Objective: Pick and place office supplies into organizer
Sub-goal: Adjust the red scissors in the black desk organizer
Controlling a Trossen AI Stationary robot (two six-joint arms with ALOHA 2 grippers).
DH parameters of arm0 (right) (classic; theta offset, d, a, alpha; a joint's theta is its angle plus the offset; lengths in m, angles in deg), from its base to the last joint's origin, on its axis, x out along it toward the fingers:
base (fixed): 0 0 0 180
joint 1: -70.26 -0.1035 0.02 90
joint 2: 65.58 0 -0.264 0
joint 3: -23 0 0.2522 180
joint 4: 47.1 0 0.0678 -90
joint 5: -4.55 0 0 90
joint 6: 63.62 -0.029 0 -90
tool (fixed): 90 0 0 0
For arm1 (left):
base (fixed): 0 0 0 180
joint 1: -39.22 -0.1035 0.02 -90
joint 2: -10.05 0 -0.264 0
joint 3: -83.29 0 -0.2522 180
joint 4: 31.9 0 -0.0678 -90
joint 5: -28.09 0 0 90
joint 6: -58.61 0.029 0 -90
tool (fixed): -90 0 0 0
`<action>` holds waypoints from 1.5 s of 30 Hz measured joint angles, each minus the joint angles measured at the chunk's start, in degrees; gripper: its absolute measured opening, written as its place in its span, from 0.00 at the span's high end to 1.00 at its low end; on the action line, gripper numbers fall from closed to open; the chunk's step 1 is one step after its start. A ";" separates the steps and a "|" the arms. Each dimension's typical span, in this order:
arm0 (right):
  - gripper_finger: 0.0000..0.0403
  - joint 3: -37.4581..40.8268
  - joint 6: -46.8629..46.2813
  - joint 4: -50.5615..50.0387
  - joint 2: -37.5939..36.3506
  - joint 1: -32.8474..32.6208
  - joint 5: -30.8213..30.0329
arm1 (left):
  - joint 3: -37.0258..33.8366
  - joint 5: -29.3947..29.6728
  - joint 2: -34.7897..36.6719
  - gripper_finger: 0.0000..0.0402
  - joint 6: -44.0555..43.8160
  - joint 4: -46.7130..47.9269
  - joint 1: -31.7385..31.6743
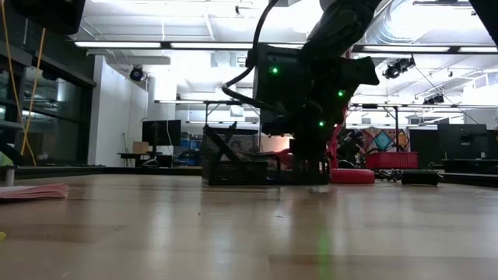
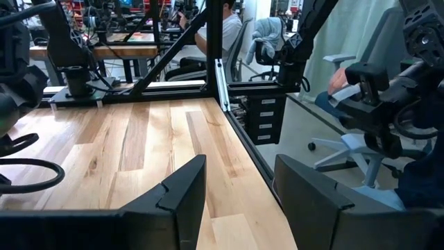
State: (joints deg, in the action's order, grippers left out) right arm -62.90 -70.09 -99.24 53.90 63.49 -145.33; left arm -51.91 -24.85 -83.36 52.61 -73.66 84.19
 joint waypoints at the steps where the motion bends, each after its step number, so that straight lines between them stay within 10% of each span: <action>1: 0.97 0.00 -0.01 -0.50 0.00 0.00 -0.13 | 0.00 0.00 0.00 0.60 0.00 0.00 0.00; 15: 0.98 -1.65 -2.15 -8.82 0.02 -1.13 -4.63 | -0.01 0.00 0.00 0.60 0.06 0.07 0.02; 31: 0.96 -15.03 -7.92 -41.79 0.04 -2.03 -7.37 | -0.01 0.00 0.00 0.60 -0.31 0.02 0.02; 45: 0.98 -30.39 10.63 -51.65 -0.31 -9.34 -0.82 | -0.01 -0.02 0.00 0.60 -0.48 0.07 0.02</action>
State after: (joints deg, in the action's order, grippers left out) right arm -93.29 -59.45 -150.89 53.60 54.16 -146.15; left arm -51.92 -24.88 -83.36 52.12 -73.60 84.21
